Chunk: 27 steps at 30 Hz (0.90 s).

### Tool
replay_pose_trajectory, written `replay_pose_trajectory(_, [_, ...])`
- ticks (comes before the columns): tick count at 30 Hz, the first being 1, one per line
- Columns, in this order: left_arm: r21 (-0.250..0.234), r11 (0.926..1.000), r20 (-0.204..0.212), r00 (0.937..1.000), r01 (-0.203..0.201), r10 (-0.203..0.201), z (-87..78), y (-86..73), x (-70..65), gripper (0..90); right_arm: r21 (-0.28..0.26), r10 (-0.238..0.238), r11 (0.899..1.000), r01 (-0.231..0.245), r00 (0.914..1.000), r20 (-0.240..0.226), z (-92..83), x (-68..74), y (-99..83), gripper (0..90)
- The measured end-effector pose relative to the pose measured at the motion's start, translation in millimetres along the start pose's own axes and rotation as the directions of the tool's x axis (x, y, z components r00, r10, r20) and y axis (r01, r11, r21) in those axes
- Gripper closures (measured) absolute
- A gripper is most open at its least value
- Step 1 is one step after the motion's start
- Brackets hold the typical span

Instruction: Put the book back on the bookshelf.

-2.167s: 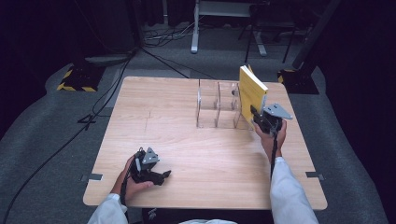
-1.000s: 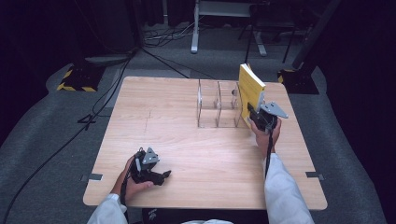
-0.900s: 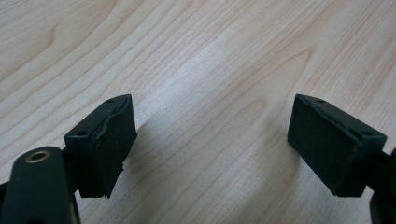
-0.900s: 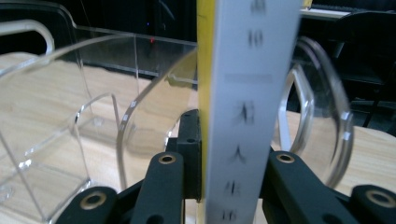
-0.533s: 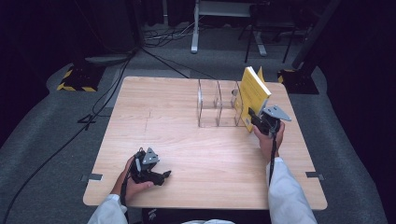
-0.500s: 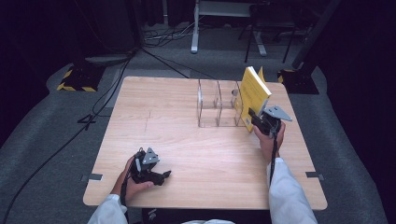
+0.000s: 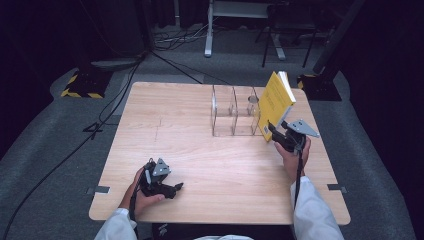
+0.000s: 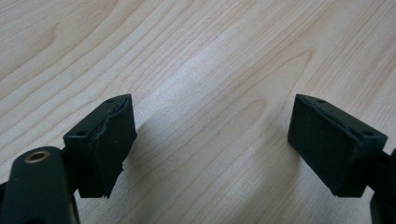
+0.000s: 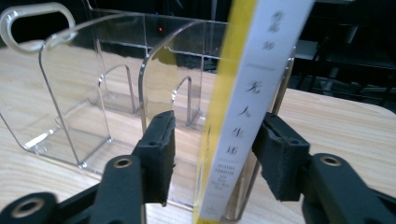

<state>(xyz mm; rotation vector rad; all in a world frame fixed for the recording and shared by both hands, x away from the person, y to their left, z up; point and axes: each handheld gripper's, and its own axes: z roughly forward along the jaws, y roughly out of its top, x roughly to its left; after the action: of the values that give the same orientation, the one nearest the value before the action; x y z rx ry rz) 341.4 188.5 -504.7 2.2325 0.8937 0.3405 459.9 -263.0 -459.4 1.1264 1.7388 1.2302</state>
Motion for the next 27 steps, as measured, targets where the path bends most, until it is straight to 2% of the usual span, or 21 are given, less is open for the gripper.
replay_pose_trajectory(2, [0.001, 1.0, 0.002, 1.0, 0.002, -0.002, 0.0, 0.0, -0.1, 15.9, -0.006, 0.004, 1.0, -0.004, 1.0, 0.0, -3.3, -0.8, 0.6, 46.4])
replay_pose_trajectory(4, [0.001, 1.0, 0.001, 1.0, -0.001, 0.001, 0.0, 0.1, 0.1, 15.9, -0.015, 0.014, 1.0, -0.014, 0.9997, -0.021, -7.8, -4.7, 2.6, 46.4])
replay_pose_trajectory(6, [0.001, 1.0, 0.002, 1.0, -0.001, 0.001, 0.0, 0.1, 0.2, 15.9, -0.018, 0.004, 1.0, -0.004, 0.9999, -0.015, -12.1, -8.4, 5.2, 46.0])
replay_pose_trajectory(8, [0.001, 1.0, 0.002, 1.0, -0.001, 0.001, 0.0, 0.1, 0.2, 15.9, -0.005, -0.004, 1.0, 0.004, 0.9992, -0.04, -15.4, -12.2, 7.6, 44.5])
replay_pose_trajectory(13, [0.0, 1.0, 0.002, 1.0, -0.001, 0.001, 0.1, 0.1, 0.3, 15.9, 0.023, -0.07, 0.997, 0.072, 0.9961, -0.054, -20.7, -13.1, 8.6, 43.1])
replay_pose_trajectory(18, [0.001, 1.0, 0.002, 1.0, 0.0, 0.0, 0.0, 0.1, 0.2, 15.9, 0.036, -0.094, 0.995, 0.097, 0.9922, -0.082, -24.0, -14.0, 10.3, 42.2])
replay_pose_trajectory(19, [0.001, 1.0, 0.002, 1.0, 0.0, 0.0, 0.0, 0.1, 0.2, 15.8, 0.047, -0.109, 0.992, 0.114, 0.9891, -0.099, -26.1, -14.0, 13.5, 41.3])
replay_pose_trajectory(25, [0.0, 1.0, 0.002, 1.0, -0.001, 0.001, 0.0, 0.1, 0.3, 15.9, 0.075, -0.152, 0.984, 0.163, 0.98, -0.129, -32.7, -12.0, 22.5, 39.7])
replay_pose_trajectory(27, [0.001, 1.0, 0.002, 1.0, -0.001, 0.001, 0.0, 0.1, 0.3, 15.8, 0.111, -0.188, 0.973, 0.201, 0.9745, -0.123, -37.0, -10.1, 24.1, 38.2])
